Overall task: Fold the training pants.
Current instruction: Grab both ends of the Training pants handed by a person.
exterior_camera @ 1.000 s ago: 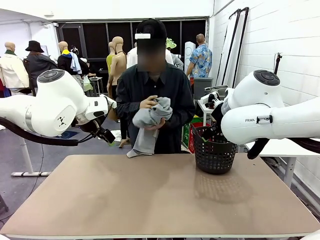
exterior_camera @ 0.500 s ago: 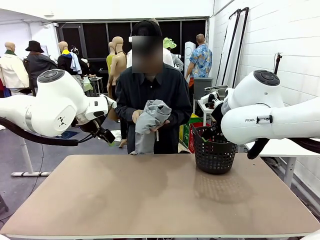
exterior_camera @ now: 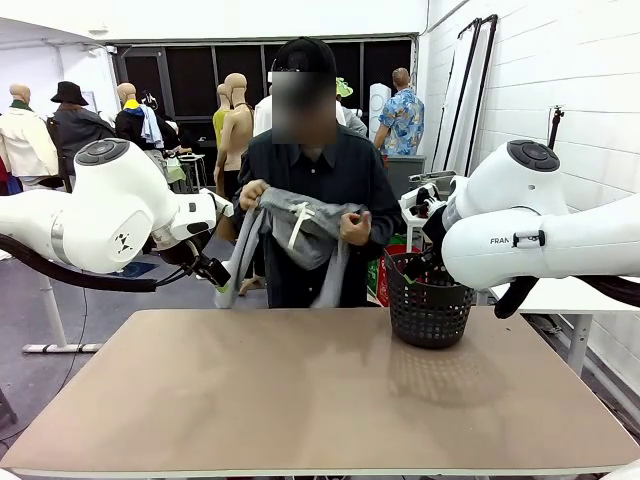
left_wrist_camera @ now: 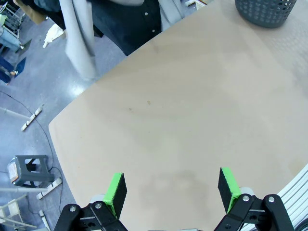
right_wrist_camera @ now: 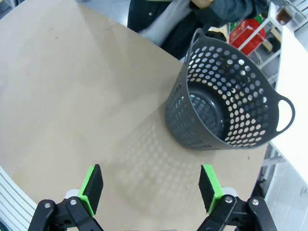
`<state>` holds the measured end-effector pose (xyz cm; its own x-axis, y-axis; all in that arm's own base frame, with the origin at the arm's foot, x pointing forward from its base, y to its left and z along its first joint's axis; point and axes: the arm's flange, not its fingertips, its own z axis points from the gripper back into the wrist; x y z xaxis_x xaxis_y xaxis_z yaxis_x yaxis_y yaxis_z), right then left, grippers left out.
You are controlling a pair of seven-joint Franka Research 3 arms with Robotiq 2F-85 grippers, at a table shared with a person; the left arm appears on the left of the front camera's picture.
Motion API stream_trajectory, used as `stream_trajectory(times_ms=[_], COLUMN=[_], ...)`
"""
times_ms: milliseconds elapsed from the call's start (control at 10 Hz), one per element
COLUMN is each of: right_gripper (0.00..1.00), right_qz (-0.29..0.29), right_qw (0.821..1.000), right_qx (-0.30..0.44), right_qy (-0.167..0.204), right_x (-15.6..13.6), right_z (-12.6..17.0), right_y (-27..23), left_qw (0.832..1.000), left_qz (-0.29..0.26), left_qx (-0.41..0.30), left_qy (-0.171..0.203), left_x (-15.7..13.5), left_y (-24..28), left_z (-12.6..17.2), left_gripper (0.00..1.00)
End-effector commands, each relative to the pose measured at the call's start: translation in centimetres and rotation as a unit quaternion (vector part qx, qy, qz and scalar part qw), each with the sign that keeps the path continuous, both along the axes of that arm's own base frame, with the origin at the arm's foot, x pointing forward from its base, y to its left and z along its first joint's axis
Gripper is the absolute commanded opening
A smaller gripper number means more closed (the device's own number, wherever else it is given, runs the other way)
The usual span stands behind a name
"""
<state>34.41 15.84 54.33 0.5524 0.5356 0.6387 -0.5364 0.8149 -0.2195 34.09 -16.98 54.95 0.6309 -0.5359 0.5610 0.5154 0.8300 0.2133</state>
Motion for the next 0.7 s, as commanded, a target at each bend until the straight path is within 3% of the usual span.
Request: stream_trajectory(times_ms=[0,600], right_gripper=[1.00,1.00], right_qz=[0.000,0.000], right_qw=[1.000,1.000], right_qx=[0.000,0.000], right_qy=[-0.003,-0.003], right_x=[0.00,0.00], right_z=[-0.12,-0.12], right_y=[-0.02,-0.02], left_qw=[1.000,1.000], left_qz=[-0.003,-0.003], left_qx=[0.000,0.000], left_qy=[0.000,0.000], left_x=[0.04,0.04], left_y=[0.08,0.08], left_z=[0.02,0.02], left_gripper=[1.00,1.00])
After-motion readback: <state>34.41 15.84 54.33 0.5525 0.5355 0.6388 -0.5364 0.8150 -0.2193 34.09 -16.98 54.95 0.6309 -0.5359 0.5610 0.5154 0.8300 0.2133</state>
